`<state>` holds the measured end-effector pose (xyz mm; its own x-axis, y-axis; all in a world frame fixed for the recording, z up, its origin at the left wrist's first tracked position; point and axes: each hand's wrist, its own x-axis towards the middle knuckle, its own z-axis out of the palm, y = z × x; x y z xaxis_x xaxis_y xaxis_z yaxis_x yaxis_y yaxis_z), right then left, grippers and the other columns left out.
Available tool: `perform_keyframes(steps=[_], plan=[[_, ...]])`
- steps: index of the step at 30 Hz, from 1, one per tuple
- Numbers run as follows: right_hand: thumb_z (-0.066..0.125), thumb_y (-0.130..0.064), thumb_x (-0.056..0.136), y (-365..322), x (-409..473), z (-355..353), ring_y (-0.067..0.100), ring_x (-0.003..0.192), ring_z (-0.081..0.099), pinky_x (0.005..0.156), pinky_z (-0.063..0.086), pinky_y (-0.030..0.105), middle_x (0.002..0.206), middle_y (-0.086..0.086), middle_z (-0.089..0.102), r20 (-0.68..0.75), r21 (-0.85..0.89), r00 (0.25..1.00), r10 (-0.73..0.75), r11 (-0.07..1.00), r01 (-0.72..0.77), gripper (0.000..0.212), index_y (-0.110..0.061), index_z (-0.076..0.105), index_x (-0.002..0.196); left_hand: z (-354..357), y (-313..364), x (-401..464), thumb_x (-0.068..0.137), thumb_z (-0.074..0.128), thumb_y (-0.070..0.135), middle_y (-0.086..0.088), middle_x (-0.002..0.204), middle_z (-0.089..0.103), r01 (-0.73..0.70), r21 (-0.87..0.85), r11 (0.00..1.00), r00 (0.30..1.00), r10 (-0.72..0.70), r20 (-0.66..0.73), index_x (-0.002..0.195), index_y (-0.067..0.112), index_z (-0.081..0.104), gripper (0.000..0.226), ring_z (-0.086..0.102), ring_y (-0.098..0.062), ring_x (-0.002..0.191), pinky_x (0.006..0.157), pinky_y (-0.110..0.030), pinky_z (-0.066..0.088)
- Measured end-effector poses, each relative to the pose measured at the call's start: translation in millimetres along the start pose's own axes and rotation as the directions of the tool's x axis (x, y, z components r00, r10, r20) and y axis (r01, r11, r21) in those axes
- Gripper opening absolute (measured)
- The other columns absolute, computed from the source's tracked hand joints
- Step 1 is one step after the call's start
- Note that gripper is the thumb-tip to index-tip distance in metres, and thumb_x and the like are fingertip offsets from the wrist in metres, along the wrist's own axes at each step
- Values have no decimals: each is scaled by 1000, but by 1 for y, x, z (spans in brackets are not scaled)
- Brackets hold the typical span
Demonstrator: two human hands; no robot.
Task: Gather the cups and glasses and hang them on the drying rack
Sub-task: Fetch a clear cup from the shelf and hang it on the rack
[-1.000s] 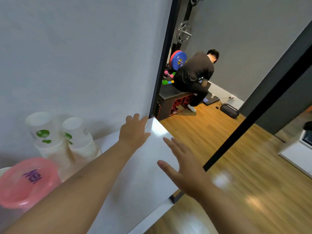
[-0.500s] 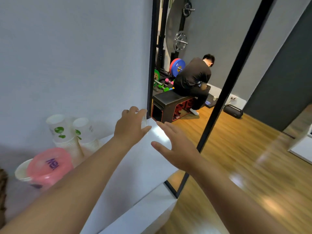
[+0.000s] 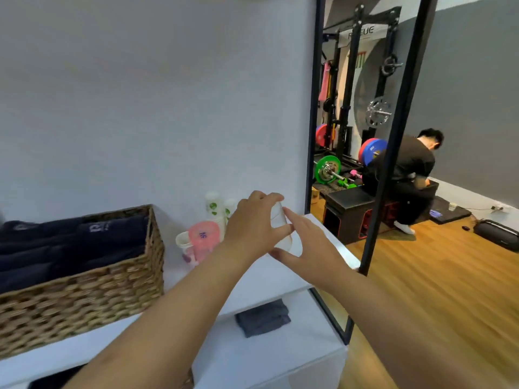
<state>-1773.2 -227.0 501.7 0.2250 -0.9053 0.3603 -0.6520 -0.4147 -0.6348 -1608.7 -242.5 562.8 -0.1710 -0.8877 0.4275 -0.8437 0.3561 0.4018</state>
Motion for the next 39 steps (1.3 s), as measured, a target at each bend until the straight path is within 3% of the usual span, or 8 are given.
perform_keyframes(steps=[6,10,13,17,21,24,29,39], plan=[[79,-63,73,-102,-15,37,-22,123,48,91,44,5,132,-54,46,37,302,993,-116,948,100,86,-78,26,139,-85,-16,-75,76,77,60,12,134,52,94,106,990,995,-89,-48,144,43,51,75,50,-18,121,85,-35,46],[83,-60,70,-179,-25,76,-15,129,48,103,45,18,143,-41,48,117,468,972,-204,875,127,85,-65,35,139,-159,-44,-131,76,76,54,11,133,53,169,137,976,980,-151,-133,146,40,51,76,52,-18,120,93,-37,49],[85,-45,69,-254,-41,106,-17,111,61,81,52,7,118,-47,62,165,550,945,-283,822,150,75,-76,41,121,-222,-69,-184,77,75,51,11,128,56,221,163,961,963,-189,-193,146,39,53,74,55,-18,115,94,-40,52],[76,-44,62,-356,-74,160,1,94,74,72,58,19,105,-26,73,194,650,905,-379,741,170,72,-56,52,128,-305,-111,-267,76,79,50,10,127,57,308,166,937,934,-264,-240,147,38,52,77,57,-17,114,95,-42,53],[84,-38,72,-451,-116,221,4,113,70,83,61,26,124,-16,72,257,715,863,-436,686,134,80,-42,50,145,-379,-157,-358,76,77,61,11,143,50,369,199,908,915,-317,-250,151,39,46,84,53,-15,126,100,-42,51],[86,-39,65,-506,-141,261,5,110,70,76,62,25,123,-16,70,282,778,856,-434,626,61,81,-53,52,138,-428,-184,-422,73,75,72,12,154,42,411,137,901,887,-360,-288,156,40,38,96,47,-11,135,106,-35,45],[93,-50,64,-589,-175,331,11,124,64,97,59,54,129,-8,68,307,802,851,-427,597,11,88,-50,51,141,-508,-232,-528,74,78,69,11,155,44,547,18,837,770,-494,-403,155,42,37,95,47,-10,137,108,-31,42],[92,-51,63,-699,-188,464,-3,117,65,97,59,38,123,-19,69,352,807,773,-528,590,35,84,-55,51,136,-562,-325,-599,75,82,62,4,152,50,657,-106,747,622,-616,-484,157,37,37,97,54,-15,133,107,-42,49]])
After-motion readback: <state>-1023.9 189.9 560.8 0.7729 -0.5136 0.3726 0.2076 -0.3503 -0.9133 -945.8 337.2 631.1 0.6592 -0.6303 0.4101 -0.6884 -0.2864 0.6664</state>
